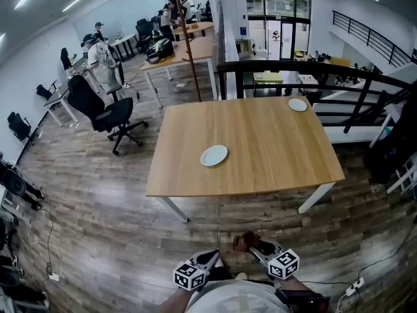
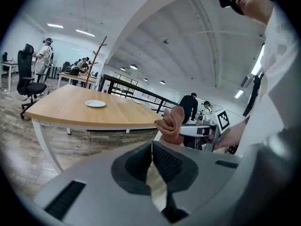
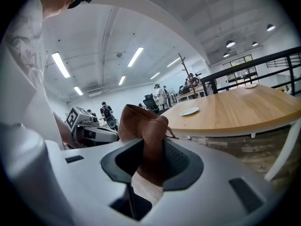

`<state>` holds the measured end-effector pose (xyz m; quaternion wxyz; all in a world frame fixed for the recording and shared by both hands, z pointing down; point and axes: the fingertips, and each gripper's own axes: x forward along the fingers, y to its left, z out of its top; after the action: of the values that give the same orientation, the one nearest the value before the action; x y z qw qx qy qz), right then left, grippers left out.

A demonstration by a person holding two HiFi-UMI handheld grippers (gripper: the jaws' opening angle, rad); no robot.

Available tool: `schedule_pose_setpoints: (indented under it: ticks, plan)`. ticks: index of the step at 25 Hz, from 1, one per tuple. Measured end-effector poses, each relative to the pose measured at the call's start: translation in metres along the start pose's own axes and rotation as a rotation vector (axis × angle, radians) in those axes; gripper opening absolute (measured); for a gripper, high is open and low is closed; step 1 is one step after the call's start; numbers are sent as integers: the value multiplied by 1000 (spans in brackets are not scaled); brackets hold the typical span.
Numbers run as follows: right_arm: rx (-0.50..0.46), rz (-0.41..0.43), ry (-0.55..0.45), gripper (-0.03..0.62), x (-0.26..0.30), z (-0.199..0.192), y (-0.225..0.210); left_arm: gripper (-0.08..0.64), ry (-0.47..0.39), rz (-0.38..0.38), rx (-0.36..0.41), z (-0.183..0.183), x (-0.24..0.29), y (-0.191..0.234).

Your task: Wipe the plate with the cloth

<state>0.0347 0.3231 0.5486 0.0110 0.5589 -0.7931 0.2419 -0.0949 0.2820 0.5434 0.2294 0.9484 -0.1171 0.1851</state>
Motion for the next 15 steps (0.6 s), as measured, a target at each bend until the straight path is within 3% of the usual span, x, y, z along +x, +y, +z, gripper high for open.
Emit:
schedule_pose_setpoints:
  ticks: [5, 15]
  plan:
    - [-14, 1, -4, 123, 15, 16, -11, 14, 11, -3, -6, 12, 15, 18]
    - [2, -64, 30, 123, 50, 41, -57, 14, 35, -81, -3, 47, 70, 62]
